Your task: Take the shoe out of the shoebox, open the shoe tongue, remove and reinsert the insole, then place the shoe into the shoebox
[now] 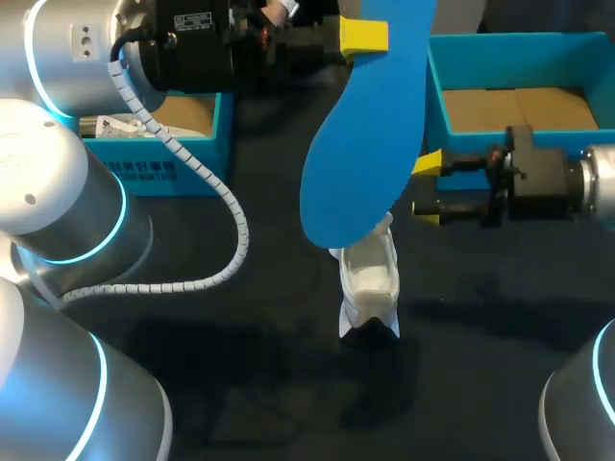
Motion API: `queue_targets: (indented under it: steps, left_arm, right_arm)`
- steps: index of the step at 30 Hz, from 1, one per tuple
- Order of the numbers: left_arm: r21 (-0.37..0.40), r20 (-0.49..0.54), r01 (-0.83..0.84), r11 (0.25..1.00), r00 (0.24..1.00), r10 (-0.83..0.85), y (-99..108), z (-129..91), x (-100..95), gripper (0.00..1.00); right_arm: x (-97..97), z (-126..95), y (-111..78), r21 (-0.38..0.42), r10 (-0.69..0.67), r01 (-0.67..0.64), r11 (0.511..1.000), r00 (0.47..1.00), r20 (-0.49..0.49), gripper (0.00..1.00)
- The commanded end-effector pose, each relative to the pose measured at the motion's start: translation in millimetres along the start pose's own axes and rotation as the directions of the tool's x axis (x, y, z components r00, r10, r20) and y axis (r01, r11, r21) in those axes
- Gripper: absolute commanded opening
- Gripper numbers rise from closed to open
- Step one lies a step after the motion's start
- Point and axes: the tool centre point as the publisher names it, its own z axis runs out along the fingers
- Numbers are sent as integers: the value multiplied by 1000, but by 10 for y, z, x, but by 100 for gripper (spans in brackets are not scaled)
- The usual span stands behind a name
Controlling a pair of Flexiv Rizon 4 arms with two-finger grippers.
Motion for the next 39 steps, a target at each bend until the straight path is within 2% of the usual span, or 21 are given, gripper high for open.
queue_targets:
  steps: [1,2,11,13,16,20,24,27,29,32,36,39]
  left_arm:
    - [0,-1,0,1000,1000,0,4,10,-11,0]
    - [0,-1,0,1000,1000,0,4,10,-11,0]
    - [0,-1,0,1000,1000,0,4,10,-11,0]
    - [-5,-39,-77,997,996,77,20,-43,-63,0]
    - [-19,-31,-203,979,979,203,29,-95,-182,0]
    - [-49,-41,-326,944,945,324,16,-172,-249,0]
    - [-106,-79,-533,839,846,527,56,-265,-368,0]
    - [-74,-66,-611,788,792,608,53,-281,-404,0]
    - [-64,-77,-699,712,715,695,59,-293,-454,0]
    - [-37,-120,-832,553,553,824,97,-330,-551,0]
    - [46,-187,-942,331,317,930,189,-375,-681,0]
    - [93,-200,-966,239,217,956,257,-397,-742,0]
  right_arm:
    - [57,-81,32,14,16,-16,1000,1000,14,100]
    - [66,-98,37,-14,12,-12,1000,1000,10,100]
    - [66,-98,37,-14,12,-12,1000,1000,10,100]
    - [66,-98,37,-14,12,-12,1000,1000,10,100]
    - [66,-98,37,-14,12,-12,1000,1000,10,100]
    - [66,-98,37,-14,12,-12,1000,1000,10,100]
    - [66,-98,37,-14,12,-12,1000,1000,10,100]
    - [66,-98,37,-14,12,-12,1000,1000,10,100]
    - [66,-98,37,-14,12,-12,1000,1000,10,100]
    - [66,-98,37,-14,12,-12,1000,1000,10,100]
    - [66,-98,37,-14,12,-12,1000,1000,10,100]
    - [66,-98,37,-14,12,-12,1000,1000,10,100]
